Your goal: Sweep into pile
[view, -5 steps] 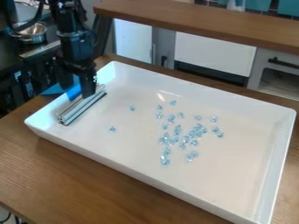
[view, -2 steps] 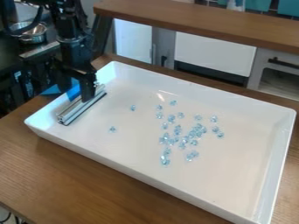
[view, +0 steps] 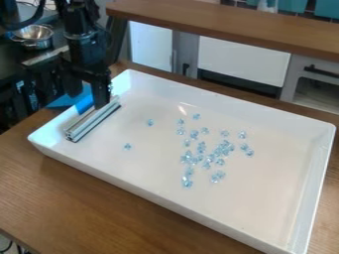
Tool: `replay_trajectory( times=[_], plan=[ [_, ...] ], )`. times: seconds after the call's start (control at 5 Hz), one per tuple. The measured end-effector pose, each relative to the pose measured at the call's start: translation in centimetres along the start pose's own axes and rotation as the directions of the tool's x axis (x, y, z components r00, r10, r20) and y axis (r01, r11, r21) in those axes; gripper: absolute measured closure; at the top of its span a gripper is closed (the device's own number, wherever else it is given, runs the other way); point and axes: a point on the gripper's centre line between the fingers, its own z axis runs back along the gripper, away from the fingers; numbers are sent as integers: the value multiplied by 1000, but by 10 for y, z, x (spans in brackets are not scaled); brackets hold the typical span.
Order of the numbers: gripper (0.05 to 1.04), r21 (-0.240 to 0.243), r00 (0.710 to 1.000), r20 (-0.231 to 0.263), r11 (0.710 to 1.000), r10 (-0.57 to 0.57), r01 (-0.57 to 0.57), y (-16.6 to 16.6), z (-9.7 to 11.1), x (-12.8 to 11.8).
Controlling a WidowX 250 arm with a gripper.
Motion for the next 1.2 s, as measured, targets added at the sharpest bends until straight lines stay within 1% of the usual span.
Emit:
replay_trajectory(
  times=[0.2,0.6,1.0,1.2],
  plan=[
    [83,9,1000,3,1000,-2,2,-6,-1,1],
    [83,63,1000,23,998,1,-3,-12,-9,6],
    [83,85,999,34,996,-6,3,-9,-10,6],
    [83,88,999,27,996,-21,18,-5,-15,4]
  ],
)
